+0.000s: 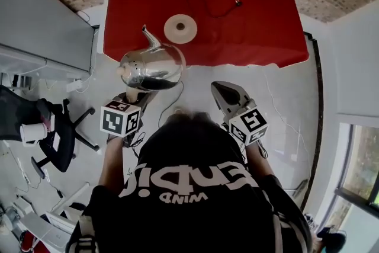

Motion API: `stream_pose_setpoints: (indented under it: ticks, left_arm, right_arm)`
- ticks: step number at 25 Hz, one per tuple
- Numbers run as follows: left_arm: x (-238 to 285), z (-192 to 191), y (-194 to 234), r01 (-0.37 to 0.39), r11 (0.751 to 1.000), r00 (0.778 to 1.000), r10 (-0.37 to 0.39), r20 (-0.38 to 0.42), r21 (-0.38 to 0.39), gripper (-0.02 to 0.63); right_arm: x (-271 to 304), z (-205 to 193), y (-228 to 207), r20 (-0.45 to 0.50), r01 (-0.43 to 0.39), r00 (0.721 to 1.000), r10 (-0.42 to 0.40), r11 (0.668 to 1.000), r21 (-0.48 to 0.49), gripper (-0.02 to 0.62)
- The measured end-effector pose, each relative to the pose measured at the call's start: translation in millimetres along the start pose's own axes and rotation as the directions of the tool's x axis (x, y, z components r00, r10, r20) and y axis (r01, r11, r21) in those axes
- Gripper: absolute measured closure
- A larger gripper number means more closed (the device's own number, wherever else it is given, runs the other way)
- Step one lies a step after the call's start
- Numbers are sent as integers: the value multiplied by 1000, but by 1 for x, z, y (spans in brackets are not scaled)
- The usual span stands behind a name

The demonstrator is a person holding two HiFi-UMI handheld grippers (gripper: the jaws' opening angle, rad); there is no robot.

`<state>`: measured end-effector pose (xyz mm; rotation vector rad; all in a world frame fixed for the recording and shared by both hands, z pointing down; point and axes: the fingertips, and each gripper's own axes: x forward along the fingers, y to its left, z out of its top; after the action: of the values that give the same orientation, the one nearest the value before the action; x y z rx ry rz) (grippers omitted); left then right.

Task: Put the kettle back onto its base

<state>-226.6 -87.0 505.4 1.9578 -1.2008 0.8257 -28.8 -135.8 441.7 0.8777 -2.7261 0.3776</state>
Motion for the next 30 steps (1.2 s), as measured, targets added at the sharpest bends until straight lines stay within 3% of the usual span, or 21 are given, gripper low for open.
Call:
stream_pose_setpoints:
  ticks: [15, 30]
  left_arm:
    - [11, 21, 3, -22, 999, 1000, 23, 17, -26, 552]
    - [40, 74, 34, -61, 998, 998, 60, 18, 25, 552]
  right_arm:
    - [16, 7, -26, -20, -51, 998, 51, 999, -15, 572]
    - [20, 5, -48, -15, -60, 998, 60, 998, 2, 572]
